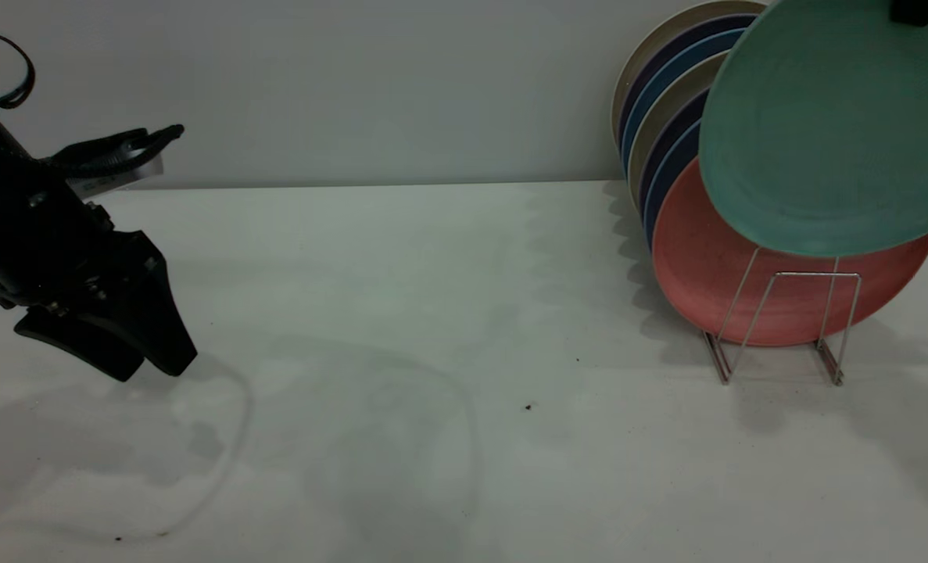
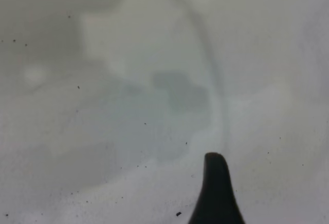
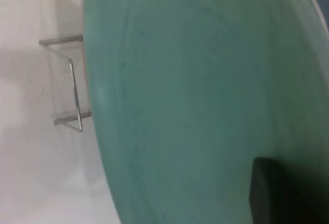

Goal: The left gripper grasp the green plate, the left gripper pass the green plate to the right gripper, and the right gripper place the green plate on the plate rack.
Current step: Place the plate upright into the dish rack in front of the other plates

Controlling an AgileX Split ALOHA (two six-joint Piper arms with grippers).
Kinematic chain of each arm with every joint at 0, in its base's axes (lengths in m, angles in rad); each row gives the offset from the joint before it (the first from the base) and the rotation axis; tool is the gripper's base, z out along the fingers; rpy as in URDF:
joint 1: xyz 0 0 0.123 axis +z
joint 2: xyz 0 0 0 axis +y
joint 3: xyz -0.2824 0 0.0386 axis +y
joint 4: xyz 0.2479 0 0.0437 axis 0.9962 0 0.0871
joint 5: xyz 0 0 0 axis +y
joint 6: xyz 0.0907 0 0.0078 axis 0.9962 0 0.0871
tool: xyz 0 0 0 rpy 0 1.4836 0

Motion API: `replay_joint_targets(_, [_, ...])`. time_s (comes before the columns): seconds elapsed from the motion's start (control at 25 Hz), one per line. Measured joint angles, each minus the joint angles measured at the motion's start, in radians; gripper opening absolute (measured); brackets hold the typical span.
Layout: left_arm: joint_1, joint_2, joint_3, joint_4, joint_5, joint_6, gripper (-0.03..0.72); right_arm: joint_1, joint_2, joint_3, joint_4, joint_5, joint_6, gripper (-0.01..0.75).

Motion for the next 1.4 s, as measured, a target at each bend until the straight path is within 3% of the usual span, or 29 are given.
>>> replay_joint_targets(1.08, [0.0, 0.0, 0.0, 0.0, -0.004, 0.001, 0.583, 0.0, 0.128, 0.0, 0.013, -0.035, 0.002, 0.093])
replay_joint_targets(1.4, [0.0, 0.0, 0.0, 0.0, -0.005, 0.001, 0.583, 0.0, 0.129, 0.0, 0.076, -0.017, 0.002, 0.181])
